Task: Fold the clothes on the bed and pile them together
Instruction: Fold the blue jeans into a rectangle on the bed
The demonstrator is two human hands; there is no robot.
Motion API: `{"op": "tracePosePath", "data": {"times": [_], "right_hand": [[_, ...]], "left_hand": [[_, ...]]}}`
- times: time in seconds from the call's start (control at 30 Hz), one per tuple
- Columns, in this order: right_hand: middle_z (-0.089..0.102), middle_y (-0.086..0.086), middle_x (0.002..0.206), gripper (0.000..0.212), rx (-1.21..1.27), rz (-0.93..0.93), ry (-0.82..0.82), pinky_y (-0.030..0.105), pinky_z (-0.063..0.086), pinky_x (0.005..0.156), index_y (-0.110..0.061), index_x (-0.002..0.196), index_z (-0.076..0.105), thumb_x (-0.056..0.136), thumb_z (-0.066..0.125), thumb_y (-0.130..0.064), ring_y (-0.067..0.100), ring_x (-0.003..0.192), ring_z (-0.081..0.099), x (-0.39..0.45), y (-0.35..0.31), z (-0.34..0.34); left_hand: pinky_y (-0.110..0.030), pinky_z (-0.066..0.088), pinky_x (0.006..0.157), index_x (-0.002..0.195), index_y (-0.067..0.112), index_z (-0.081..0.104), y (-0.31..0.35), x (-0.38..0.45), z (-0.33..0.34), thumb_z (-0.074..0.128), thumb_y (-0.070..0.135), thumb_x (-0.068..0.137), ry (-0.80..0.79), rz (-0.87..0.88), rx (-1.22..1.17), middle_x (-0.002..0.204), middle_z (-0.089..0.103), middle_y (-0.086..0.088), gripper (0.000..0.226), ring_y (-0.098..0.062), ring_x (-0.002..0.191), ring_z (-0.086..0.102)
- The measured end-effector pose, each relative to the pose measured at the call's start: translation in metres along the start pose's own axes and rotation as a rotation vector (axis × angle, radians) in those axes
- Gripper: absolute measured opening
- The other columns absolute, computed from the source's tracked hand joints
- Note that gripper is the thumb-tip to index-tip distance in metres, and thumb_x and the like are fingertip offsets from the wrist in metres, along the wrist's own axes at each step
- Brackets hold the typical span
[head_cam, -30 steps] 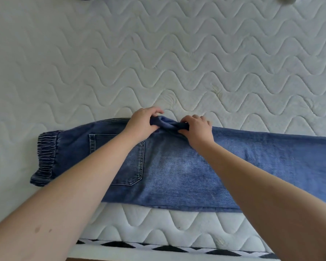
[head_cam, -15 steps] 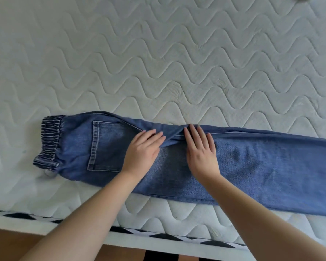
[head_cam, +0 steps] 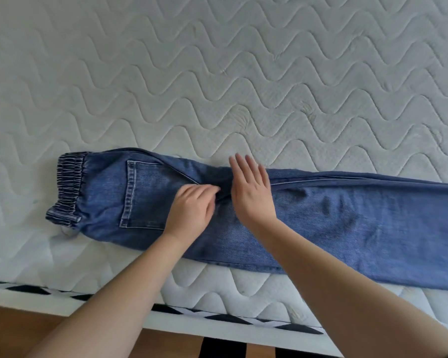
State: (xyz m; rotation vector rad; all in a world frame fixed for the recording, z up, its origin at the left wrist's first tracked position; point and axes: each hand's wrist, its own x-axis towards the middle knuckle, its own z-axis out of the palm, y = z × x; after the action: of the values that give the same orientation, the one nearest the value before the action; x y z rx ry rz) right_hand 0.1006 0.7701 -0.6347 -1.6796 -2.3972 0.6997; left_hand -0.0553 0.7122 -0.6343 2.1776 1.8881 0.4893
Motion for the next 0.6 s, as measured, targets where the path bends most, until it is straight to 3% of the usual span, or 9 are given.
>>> {"op": "tracePosePath", "data": {"times": [0.07,0.13,0.23,0.33,0.47,0.6], "right_hand": [[0.026,0.003,0.159,0.049,0.008,0.041,-0.015,0.038,0.002,0.121,-0.014,0.152,0.028,0.103,0.032,-0.018,0.023,0.149,0.015,0.016,-0.003,0.008],[0.024,0.001,0.16,0.049,-0.012,0.095,-0.036,0.037,-0.001,0.12,-0.015,0.153,0.025,0.105,0.028,-0.025,0.021,0.149,0.013,0.021,0.002,0.015],[0.018,-0.001,0.161,0.052,-0.088,0.087,-0.053,0.037,-0.001,0.12,-0.019,0.154,0.022,0.104,0.029,-0.034,0.019,0.15,0.011,0.008,0.018,0.02],[0.016,-0.003,0.162,0.06,-0.187,0.055,-0.068,0.037,0.005,0.121,-0.023,0.155,0.017,0.102,0.031,-0.046,0.017,0.149,0.013,-0.009,0.043,0.017],[0.01,-0.004,0.163,0.07,-0.281,0.162,-0.065,0.037,0.002,0.121,-0.026,0.156,0.008,0.099,0.026,-0.061,0.016,0.15,0.007,-0.03,0.093,0.001],[0.012,0.0,0.163,0.07,-0.329,0.248,-0.084,0.038,0.001,0.121,-0.026,0.155,0.012,0.097,0.024,-0.062,0.018,0.15,0.01,-0.044,0.126,-0.021]], "left_hand": [[-0.04,0.049,0.075,0.106,0.008,0.067,-0.004,0.021,0.0,0.056,0.011,0.092,0.053,-0.083,0.02,0.094,0.07,-0.008,0.018,-0.03,0.077,0.067],[-0.042,0.049,0.07,0.111,0.007,0.064,-0.002,0.043,0.005,0.064,0.005,0.083,0.087,-0.243,0.096,0.094,0.064,-0.012,0.028,-0.035,0.078,0.063],[-0.043,0.045,0.089,0.135,0.013,0.055,0.003,0.05,0.02,0.056,0.008,0.087,0.039,-0.252,0.268,0.122,0.061,-0.01,0.048,-0.03,0.109,0.059],[-0.044,0.024,0.118,0.153,0.013,0.031,-0.009,0.032,0.033,0.036,0.025,0.102,-0.118,-0.197,0.238,0.156,0.035,-0.01,0.052,-0.026,0.145,0.031],[-0.048,0.007,0.121,0.157,0.03,0.011,-0.034,0.018,0.029,0.022,0.06,0.096,-0.275,-0.218,0.333,0.164,0.007,-0.014,0.069,-0.032,0.151,0.007],[-0.057,-0.008,0.115,0.156,0.035,-0.005,-0.052,0.0,0.016,0.013,0.08,0.086,-0.304,-0.299,0.457,0.164,-0.006,-0.013,0.085,-0.025,0.152,-0.006]]}}
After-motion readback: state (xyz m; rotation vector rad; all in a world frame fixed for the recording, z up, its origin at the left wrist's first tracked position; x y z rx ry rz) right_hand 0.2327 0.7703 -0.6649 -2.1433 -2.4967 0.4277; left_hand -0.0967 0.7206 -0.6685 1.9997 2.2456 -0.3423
